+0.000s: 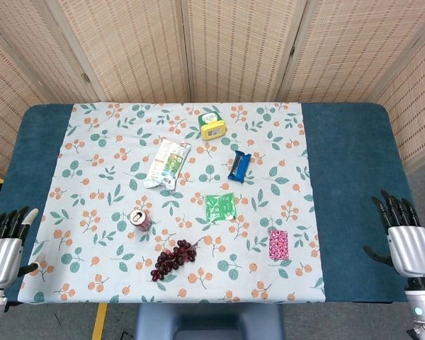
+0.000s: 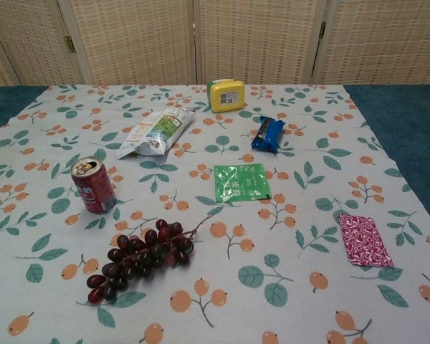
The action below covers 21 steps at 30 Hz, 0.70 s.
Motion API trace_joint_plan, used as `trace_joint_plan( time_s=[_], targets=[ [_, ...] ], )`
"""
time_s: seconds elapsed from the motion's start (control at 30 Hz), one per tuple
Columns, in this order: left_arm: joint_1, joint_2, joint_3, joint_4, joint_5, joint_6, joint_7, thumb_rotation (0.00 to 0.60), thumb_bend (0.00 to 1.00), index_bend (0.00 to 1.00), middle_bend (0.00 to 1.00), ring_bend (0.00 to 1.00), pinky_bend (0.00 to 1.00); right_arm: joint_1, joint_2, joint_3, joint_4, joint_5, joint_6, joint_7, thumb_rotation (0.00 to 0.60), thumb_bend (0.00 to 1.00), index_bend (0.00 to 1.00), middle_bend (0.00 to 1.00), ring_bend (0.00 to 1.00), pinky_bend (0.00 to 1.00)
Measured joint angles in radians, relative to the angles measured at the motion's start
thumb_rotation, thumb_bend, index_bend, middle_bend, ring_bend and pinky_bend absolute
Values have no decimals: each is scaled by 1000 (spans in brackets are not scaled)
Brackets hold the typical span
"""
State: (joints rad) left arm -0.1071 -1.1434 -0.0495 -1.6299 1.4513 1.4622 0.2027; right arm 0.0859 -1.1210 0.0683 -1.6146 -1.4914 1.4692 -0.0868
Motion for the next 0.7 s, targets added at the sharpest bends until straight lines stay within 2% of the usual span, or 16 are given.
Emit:
trace_joint_plan(
  time_s=[0.7],
  targets=[
    [18,-6,10,4,14,26,-11,600,274,114,68,44,0,-1,26,-12,-4,-30,3,62,589,146,0,38,28,0]
  ],
)
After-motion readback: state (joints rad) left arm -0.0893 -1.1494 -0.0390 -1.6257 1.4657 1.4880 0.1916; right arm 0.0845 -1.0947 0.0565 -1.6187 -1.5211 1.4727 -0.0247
